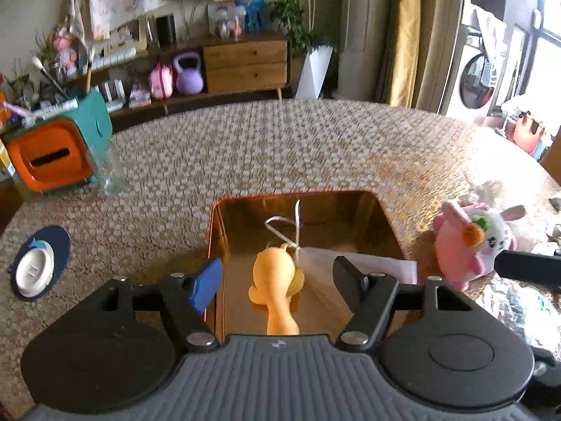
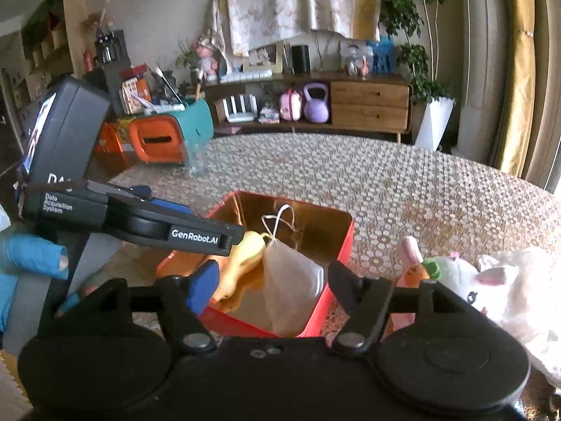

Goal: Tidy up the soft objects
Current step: 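Move both tools back over the remaining items on the table, then grasp the clear plastic wrap with the left tool while the right tool grasps the white gauze, then carry the plastic wrap and gauze with both tools over the red tin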

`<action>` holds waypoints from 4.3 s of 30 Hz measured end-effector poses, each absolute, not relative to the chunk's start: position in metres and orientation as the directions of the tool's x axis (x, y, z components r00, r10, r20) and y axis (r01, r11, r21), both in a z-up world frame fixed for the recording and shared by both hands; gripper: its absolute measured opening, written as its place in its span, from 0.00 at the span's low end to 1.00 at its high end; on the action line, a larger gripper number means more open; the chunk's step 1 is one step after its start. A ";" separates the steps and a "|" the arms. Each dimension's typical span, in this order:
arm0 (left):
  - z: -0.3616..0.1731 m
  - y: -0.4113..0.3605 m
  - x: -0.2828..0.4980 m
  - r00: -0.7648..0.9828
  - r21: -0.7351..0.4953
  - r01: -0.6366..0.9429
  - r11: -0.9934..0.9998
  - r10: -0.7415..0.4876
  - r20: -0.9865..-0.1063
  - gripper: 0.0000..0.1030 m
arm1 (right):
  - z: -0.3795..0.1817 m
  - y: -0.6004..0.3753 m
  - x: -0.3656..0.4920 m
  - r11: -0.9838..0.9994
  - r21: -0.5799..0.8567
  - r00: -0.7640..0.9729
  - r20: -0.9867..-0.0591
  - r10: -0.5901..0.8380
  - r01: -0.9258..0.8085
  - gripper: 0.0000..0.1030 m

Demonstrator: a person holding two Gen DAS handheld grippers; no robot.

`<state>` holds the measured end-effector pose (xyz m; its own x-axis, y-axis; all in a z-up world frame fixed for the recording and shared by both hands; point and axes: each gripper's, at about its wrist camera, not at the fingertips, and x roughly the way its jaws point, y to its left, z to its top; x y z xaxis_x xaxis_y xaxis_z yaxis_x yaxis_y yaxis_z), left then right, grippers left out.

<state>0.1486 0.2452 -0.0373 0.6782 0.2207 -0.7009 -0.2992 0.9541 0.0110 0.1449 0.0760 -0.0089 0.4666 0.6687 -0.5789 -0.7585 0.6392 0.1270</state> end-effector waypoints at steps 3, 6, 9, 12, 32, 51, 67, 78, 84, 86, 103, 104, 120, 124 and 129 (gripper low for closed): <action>-0.027 0.234 0.138 0.707 0.014 -0.281 0.960 0.217 -0.673 0.74 | 0.001 0.061 0.138 0.640 0.138 0.478 -0.552 0.683 -0.756 0.75; -0.015 0.220 0.128 0.732 0.004 -0.256 0.967 0.196 -0.652 0.75 | 0.009 0.044 0.134 0.653 0.153 0.496 -0.528 0.689 -0.742 0.78; -0.006 0.204 0.120 0.754 0.000 -0.227 0.974 0.176 -0.632 0.75 | 0.015 0.023 0.133 0.669 0.183 0.515 -0.504 0.693 -0.720 0.83; 0.003 0.185 0.112 0.778 -0.006 -0.189 0.982 0.146 -0.611 0.79 | 0.021 0.003 0.131 0.692 0.194 0.548 -0.480 0.685 -0.696 0.88; 0.001 0.079 0.112 0.810 -0.154 0.059 0.986 -0.138 -0.569 1.00 | 0.018 -0.154 0.136 0.879 0.225 0.773 -0.419 0.477 -0.421 1.00; -0.058 -0.002 0.140 0.722 -0.078 0.208 0.975 -0.207 -0.661 1.00 | -0.032 -0.226 0.202 0.936 0.262 0.786 -0.516 0.340 -0.234 1.00; -0.118 -0.024 0.188 0.614 -0.063 0.207 0.976 -0.180 -0.769 1.00 | -0.069 -0.151 0.300 0.876 0.264 0.599 -0.647 0.471 -0.405 1.00; -0.142 -0.026 0.216 0.536 -0.046 0.229 0.972 -0.166 -0.828 0.97 | -0.101 -0.107 0.354 0.887 0.208 0.537 -0.731 0.420 -0.412 1.00; -0.146 -0.025 0.215 0.534 -0.037 0.238 0.970 -0.163 -0.829 0.85 | -0.119 -0.092 0.370 0.898 0.166 0.527 -0.761 0.379 -0.407 0.99; -0.145 -0.024 0.214 0.539 -0.042 0.234 0.971 -0.166 -0.825 0.80 | -0.123 -0.089 0.373 0.902 0.146 0.531 -0.766 0.363 -0.405 0.99; -0.137 -0.009 0.215 0.569 -0.085 0.204 0.975 -0.188 -0.801 0.11 | -0.129 -0.065 0.363 0.882 0.001 0.573 -0.760 0.307 -0.471 0.31; -0.136 -0.009 0.214 0.572 -0.085 0.206 0.975 -0.190 -0.798 0.10 | -0.129 -0.064 0.362 0.878 -0.008 0.575 -0.759 0.306 -0.478 0.14; -0.083 0.030 0.198 0.660 -0.152 0.146 0.978 -0.211 -0.721 0.07 | -0.054 -0.122 0.317 0.871 0.204 0.648 -0.599 0.471 -0.446 0.03; -0.070 0.042 0.190 0.683 -0.170 0.121 0.978 -0.206 -0.700 0.07 | -0.033 -0.140 0.296 0.859 0.238 0.660 -0.558 0.503 -0.453 0.03; -0.050 0.057 0.179 0.708 -0.190 0.101 0.977 -0.204 -0.676 0.07 | -0.003 -0.155 0.272 0.828 0.276 0.654 -0.513 0.556 -0.488 0.03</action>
